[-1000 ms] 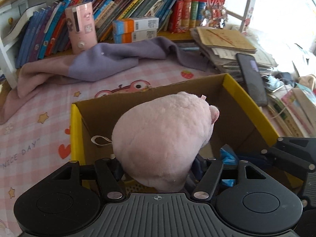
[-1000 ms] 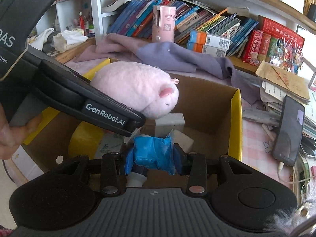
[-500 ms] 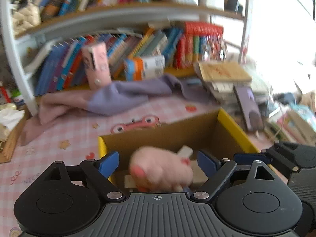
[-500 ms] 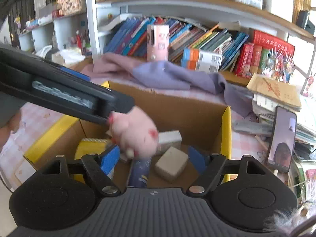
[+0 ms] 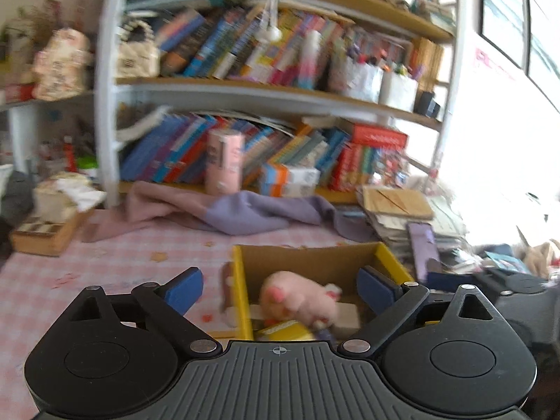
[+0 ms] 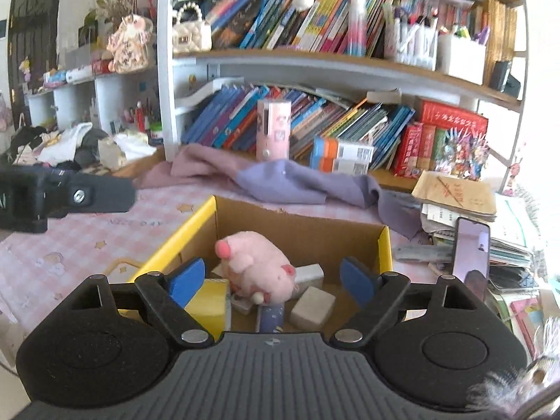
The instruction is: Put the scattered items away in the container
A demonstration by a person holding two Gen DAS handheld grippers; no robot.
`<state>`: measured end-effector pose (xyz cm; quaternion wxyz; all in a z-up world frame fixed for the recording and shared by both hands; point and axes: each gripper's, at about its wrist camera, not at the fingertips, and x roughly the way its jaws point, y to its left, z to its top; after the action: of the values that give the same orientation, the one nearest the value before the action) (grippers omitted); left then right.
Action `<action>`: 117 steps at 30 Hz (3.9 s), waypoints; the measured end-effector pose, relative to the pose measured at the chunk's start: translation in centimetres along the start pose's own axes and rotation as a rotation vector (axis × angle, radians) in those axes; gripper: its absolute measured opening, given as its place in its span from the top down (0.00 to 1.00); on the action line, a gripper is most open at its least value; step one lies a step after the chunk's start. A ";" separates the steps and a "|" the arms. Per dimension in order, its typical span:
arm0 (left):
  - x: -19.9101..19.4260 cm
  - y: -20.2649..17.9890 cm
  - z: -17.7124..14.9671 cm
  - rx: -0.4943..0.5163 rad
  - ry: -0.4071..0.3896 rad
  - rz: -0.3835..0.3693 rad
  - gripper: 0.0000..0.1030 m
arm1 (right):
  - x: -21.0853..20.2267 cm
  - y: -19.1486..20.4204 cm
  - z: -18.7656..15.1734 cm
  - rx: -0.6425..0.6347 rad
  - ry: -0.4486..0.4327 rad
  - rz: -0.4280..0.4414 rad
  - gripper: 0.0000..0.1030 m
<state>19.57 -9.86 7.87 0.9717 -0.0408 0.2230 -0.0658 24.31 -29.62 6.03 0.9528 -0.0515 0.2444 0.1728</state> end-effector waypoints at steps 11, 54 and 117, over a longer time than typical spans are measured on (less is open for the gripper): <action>-5.3 1.7 -4.4 0.092 0.072 0.141 0.01 | -2.8 4.4 -2.0 0.114 0.071 -0.019 0.10; -16.0 6.3 -14.6 0.067 0.219 0.172 0.00 | -14.1 15.7 -11.0 0.018 0.177 -0.086 0.00; -16.0 8.7 -13.6 0.032 0.228 0.189 0.00 | -12.5 17.2 -10.1 0.029 0.207 -0.044 0.00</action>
<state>0.24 0.40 1.55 0.9425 0.0033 0.3337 0.0181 3.38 -19.15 3.00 0.9267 -0.0606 0.3428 0.1419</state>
